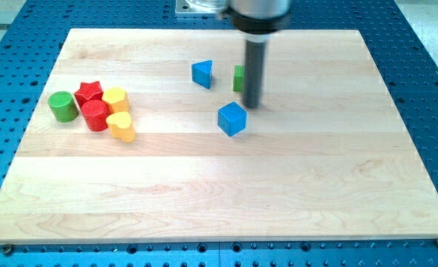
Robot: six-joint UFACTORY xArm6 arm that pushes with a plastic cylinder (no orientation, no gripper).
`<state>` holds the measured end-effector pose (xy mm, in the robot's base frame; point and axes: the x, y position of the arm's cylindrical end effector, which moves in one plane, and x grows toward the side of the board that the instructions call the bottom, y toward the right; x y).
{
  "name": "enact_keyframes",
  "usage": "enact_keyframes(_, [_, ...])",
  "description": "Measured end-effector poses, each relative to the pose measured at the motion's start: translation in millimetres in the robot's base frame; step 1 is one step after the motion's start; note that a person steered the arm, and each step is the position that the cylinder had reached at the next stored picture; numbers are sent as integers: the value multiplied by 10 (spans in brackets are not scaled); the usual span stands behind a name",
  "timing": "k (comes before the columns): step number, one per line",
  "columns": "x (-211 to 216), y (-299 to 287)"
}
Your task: Move the blue cube into the yellow heart
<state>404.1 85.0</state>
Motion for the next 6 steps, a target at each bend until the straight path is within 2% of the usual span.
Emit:
enact_keyframes(1, [197,-200])
enact_keyframes(2, [225,-869])
enact_keyframes(3, [522,-446])
enact_keyframes(4, [490,-1232])
enact_keyframes(5, [580,-1540])
enact_keyframes(6, [850,-1382])
